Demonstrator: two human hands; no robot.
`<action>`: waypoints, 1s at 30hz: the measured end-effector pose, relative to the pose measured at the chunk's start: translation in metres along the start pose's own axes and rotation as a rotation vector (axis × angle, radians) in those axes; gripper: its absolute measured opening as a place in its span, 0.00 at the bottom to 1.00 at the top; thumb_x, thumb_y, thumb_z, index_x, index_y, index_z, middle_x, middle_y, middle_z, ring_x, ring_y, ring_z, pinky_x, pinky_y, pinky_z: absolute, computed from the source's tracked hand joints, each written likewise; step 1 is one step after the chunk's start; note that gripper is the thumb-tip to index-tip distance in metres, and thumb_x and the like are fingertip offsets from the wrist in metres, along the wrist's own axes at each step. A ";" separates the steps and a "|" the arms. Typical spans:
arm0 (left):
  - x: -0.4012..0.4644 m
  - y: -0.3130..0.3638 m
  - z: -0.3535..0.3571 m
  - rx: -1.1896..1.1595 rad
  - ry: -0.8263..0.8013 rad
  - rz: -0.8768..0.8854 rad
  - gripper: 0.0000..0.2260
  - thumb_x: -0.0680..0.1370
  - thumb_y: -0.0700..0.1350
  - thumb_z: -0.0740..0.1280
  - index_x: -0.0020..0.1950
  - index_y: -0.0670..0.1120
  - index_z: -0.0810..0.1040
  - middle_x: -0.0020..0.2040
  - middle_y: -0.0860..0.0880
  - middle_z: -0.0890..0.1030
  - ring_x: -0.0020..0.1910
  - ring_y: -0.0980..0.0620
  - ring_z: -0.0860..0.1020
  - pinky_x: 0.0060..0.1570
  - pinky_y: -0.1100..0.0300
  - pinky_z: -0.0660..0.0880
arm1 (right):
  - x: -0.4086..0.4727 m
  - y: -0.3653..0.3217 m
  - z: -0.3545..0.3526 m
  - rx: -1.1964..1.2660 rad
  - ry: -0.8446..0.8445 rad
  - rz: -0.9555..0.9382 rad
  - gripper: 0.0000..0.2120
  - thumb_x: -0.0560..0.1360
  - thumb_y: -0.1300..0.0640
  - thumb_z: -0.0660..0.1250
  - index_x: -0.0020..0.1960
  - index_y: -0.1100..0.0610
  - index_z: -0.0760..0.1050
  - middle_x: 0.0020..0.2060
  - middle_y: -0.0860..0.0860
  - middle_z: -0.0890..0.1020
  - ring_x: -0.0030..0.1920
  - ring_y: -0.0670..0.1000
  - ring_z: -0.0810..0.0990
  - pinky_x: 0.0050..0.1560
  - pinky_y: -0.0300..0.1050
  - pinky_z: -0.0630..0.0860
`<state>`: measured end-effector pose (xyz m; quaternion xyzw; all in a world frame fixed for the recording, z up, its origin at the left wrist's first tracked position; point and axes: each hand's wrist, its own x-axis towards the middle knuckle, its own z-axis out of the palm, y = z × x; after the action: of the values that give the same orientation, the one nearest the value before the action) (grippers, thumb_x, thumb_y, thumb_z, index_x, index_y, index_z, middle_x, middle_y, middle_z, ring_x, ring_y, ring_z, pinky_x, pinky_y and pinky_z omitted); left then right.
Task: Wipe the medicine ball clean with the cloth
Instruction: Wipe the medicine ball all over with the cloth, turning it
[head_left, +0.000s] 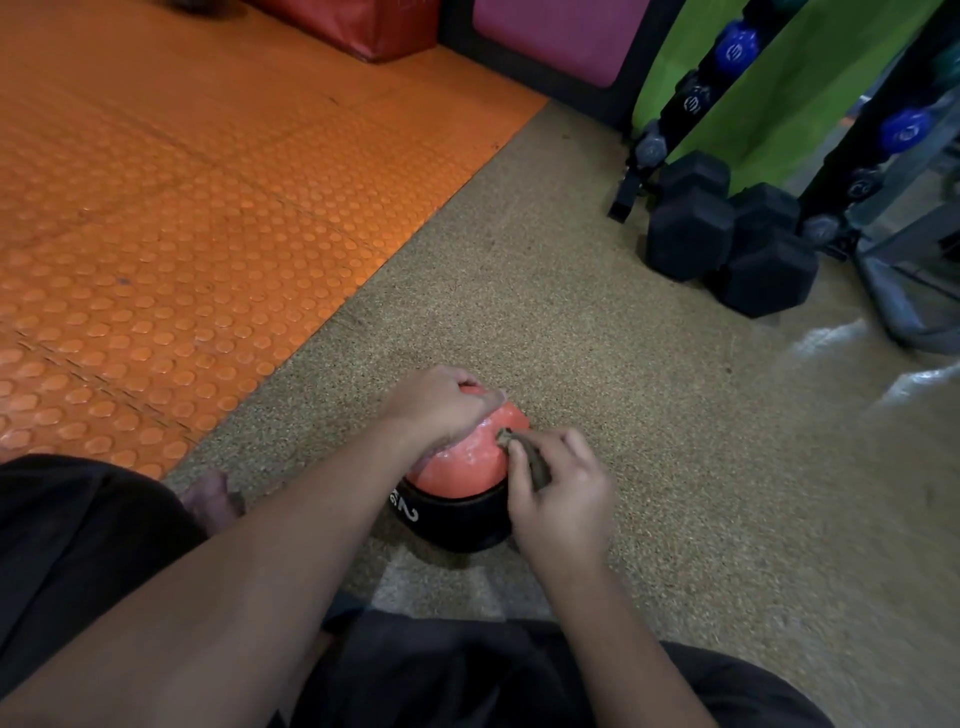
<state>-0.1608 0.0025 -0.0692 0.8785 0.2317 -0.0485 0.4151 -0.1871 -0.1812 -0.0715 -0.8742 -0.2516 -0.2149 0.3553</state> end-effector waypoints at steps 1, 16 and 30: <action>0.000 0.002 0.000 0.008 0.000 -0.005 0.22 0.74 0.70 0.68 0.62 0.61 0.84 0.63 0.52 0.84 0.59 0.44 0.82 0.56 0.54 0.77 | -0.005 -0.006 0.002 -0.006 -0.027 -0.024 0.07 0.78 0.56 0.71 0.55 0.53 0.85 0.46 0.46 0.79 0.40 0.46 0.79 0.38 0.49 0.80; -0.003 0.002 -0.003 -0.007 -0.038 -0.026 0.25 0.73 0.71 0.66 0.63 0.60 0.83 0.64 0.52 0.83 0.59 0.45 0.81 0.62 0.49 0.78 | -0.026 -0.010 -0.001 -0.018 -0.267 -0.222 0.06 0.81 0.52 0.69 0.56 0.50 0.82 0.44 0.48 0.76 0.36 0.49 0.77 0.33 0.48 0.78; -0.005 0.015 -0.007 0.187 -0.148 0.070 0.23 0.86 0.62 0.52 0.80 0.59 0.68 0.82 0.47 0.66 0.80 0.42 0.65 0.75 0.44 0.64 | 0.022 -0.006 -0.034 0.662 0.024 0.704 0.22 0.72 0.70 0.72 0.57 0.48 0.73 0.51 0.51 0.80 0.42 0.45 0.85 0.38 0.40 0.80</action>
<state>-0.1593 -0.0023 -0.0531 0.9148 0.1642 -0.1204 0.3487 -0.1799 -0.1964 -0.0338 -0.7438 0.0088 0.0001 0.6683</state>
